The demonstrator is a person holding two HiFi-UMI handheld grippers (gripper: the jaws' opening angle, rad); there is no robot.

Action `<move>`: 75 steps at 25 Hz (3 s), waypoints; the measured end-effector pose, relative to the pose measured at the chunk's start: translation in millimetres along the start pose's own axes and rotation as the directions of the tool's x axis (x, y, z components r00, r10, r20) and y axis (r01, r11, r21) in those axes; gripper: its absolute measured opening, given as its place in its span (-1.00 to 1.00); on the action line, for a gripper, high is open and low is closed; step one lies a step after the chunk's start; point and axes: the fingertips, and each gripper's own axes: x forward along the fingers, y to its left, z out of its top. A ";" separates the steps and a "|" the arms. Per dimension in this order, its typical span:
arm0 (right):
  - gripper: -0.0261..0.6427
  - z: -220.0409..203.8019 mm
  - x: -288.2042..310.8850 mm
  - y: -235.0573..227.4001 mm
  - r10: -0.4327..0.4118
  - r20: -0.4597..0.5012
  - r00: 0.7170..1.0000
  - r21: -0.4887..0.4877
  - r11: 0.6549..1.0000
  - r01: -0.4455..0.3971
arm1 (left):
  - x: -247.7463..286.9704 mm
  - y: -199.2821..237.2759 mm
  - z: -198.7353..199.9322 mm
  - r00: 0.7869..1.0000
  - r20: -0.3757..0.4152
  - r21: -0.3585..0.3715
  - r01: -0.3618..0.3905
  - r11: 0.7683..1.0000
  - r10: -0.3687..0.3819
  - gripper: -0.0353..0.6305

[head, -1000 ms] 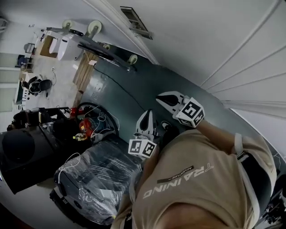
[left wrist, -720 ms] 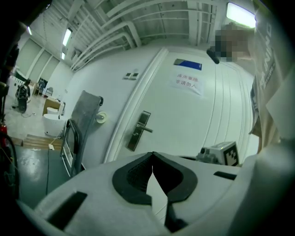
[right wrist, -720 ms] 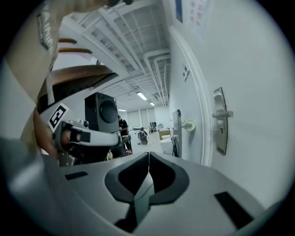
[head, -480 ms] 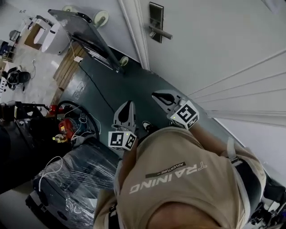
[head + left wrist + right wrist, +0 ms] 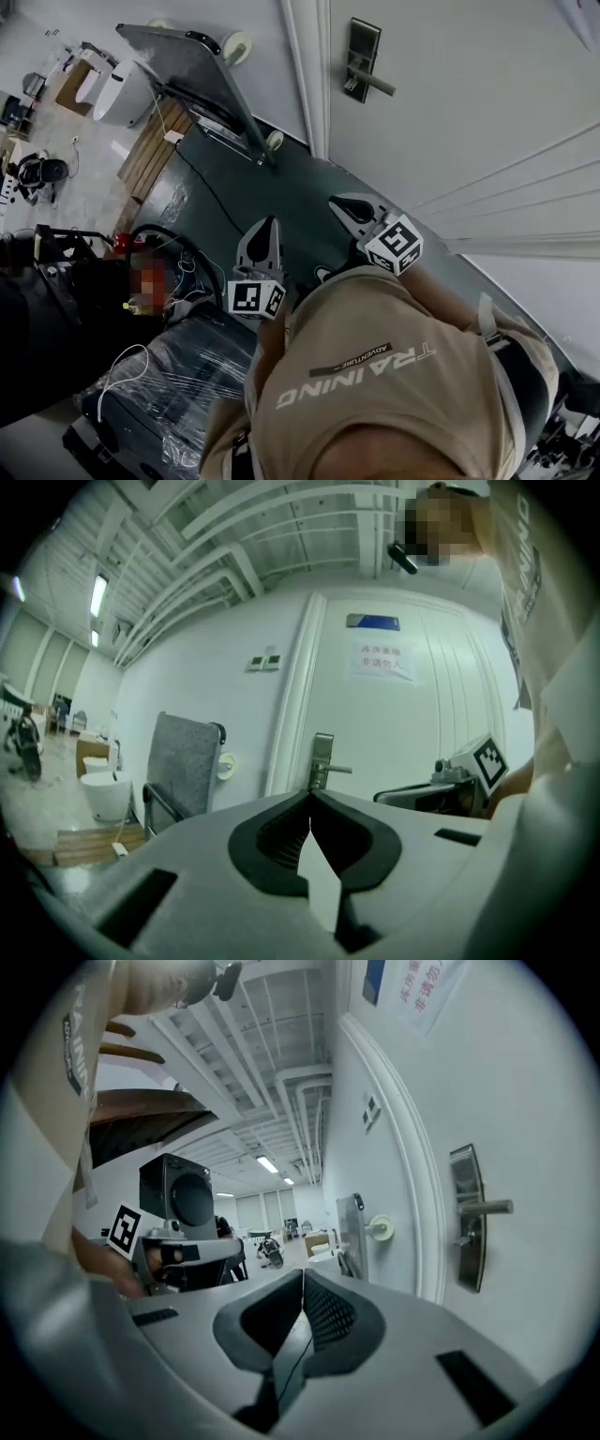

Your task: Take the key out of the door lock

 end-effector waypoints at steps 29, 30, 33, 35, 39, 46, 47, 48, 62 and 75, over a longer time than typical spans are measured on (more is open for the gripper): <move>-0.88 69.5 199.3 -166.8 0.180 0.038 0.983 -0.151 0.974 -0.172 | 186.1 143.2 35.7 0.979 -0.096 0.033 -0.177 0.984 0.179 -0.86; -0.88 65.3 196.1 -169.3 0.175 0.035 0.984 -0.136 0.976 -0.169 | 193.0 140.5 33.9 0.983 -0.102 0.037 -0.151 0.988 0.154 -0.87; -0.88 48.7 187.1 -172.8 0.169 0.001 0.986 -0.125 0.978 -0.168 | 219.2 140.7 31.5 0.990 -0.111 0.045 -0.080 0.996 0.084 -0.87; -0.88 36.7 183.4 -177.1 0.158 -0.027 0.987 -0.105 0.981 -0.160 | 240.0 143.4 32.5 0.993 -0.113 0.045 -0.039 0.998 0.044 -0.87; -0.88 28.6 180.5 -186.5 0.098 -0.048 0.994 -0.084 0.991 -0.102 | 271.8 138.1 34.5 0.991 -0.114 0.067 0.076 0.995 -0.068 -0.87; -0.88 36.5 203.2 -201.4 -0.114 -0.037 0.993 -0.120 0.987 0.109 | 305.4 157.0 17.7 0.954 -0.121 0.017 0.277 0.961 -0.273 -0.87; -0.88 41.2 201.4 -206.4 -0.159 -0.032 0.987 -0.099 0.983 0.155 | 313.4 154.3 20.9 0.942 -0.124 0.021 0.316 0.949 -0.311 -0.87; -0.88 46.6 199.3 -211.9 -0.200 -0.023 0.980 -0.077 0.977 0.197 | 324.0 150.8 25.4 0.927 -0.123 0.028 0.359 0.933 -0.353 -0.87; -0.88 44.9 130.6 -236.8 -0.698 -0.068 0.713 0.002 0.714 0.700 | 390.4 99.6 1.8 0.606 -0.182 -0.055 0.780 0.623 -0.774 -0.87; -0.88 38.5 53.5 -228.8 -0.790 0.041 0.612 0.017 0.613 0.790 | 395.9 27.3 -8.3 0.480 -0.138 -0.489 0.727 0.481 -0.866 -0.87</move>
